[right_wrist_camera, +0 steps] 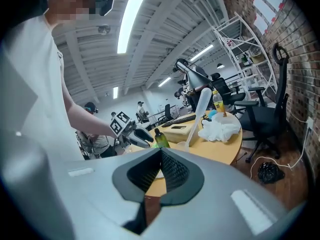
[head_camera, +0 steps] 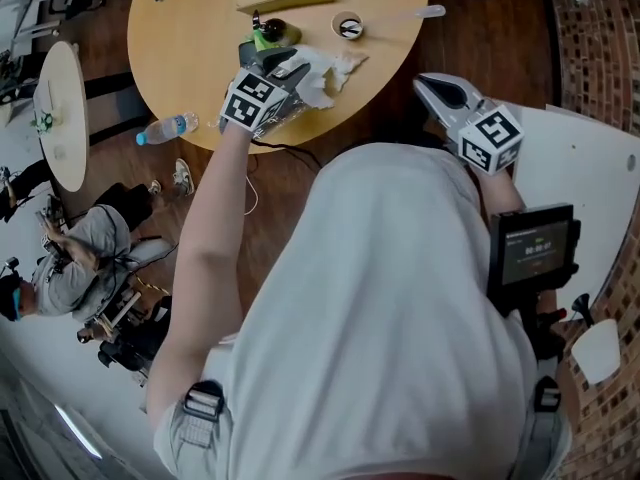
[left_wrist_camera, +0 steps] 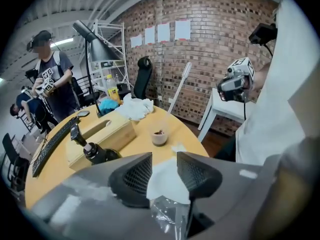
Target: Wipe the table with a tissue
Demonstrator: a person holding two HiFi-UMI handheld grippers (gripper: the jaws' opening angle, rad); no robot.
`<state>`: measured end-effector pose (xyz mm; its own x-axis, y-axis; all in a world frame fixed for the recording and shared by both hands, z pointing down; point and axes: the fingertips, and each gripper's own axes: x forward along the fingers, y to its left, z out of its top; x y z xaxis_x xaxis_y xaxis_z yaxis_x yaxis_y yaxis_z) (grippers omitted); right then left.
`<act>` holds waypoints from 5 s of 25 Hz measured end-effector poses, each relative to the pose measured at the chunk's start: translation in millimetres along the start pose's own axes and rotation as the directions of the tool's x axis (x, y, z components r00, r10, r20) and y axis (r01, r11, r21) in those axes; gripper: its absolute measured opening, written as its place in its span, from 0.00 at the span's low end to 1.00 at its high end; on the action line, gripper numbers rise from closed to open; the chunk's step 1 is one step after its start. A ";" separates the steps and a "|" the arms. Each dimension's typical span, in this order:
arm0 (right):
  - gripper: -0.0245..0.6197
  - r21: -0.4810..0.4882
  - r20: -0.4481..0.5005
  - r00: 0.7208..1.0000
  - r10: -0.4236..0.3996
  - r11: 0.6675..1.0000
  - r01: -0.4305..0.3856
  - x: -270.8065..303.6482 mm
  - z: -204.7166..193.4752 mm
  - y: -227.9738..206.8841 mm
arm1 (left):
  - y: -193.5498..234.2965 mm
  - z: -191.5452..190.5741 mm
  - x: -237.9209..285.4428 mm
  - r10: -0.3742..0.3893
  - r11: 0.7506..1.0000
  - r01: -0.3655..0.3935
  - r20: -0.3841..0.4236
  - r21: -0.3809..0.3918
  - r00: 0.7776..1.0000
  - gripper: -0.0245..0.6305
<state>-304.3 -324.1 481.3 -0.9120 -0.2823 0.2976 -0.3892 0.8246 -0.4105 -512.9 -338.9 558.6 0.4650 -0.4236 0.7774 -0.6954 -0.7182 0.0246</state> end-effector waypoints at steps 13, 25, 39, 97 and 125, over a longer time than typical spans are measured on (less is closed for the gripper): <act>0.05 0.035 0.001 0.999 -0.044 0.998 0.044 -10.3 -4.6 -8.3 | -43.2 -67.0 30.9 -0.212 0.975 0.222 -0.345 -0.009 0.914 0.51; 0.05 0.039 0.009 0.998 -0.063 0.997 0.063 -16.3 -7.1 -3.3 | -47.8 -121.6 51.8 -0.045 0.977 0.137 -0.468 0.166 0.883 0.46; 0.05 0.046 0.033 0.994 -0.106 0.994 0.104 -25.2 -5.4 2.9 | -39.5 -125.5 51.8 0.087 0.984 -0.015 -0.401 0.180 0.912 0.13; 0.05 0.393 0.143 0.508 -0.850 0.519 0.759 -309.4 -132.6 61.2 | -344.5 136.3 94.4 -0.667 0.732 0.606 0.147 0.313 0.730 0.11; 0.05 0.473 0.286 0.492 -0.823 0.567 0.674 -516.8 -199.5 4.9 | -506.4 259.0 214.2 -0.537 0.756 0.449 0.059 0.475 0.842 0.11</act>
<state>190.9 -76.4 497.5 -0.1652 -0.9573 0.2374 -0.8970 0.0458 -0.4397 80.7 -209.0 549.8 0.7972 -0.0036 0.6038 -0.0568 -0.9960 0.0691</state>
